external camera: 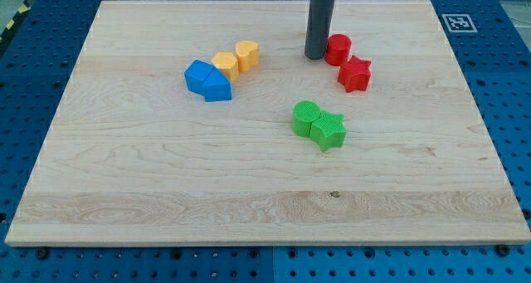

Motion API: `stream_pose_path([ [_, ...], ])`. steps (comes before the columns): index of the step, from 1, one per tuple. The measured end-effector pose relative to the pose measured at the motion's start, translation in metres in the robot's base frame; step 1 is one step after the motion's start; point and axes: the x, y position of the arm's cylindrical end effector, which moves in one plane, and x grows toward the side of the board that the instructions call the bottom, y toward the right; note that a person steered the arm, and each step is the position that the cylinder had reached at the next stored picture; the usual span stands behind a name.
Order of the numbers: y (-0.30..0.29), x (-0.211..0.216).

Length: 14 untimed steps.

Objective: Place the red circle above the red star

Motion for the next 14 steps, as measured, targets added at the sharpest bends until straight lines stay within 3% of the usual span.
stream_pose_path([
  [4, 0.032, -0.001],
  [7, 0.048, -0.053],
  [14, 0.07, -0.045],
])
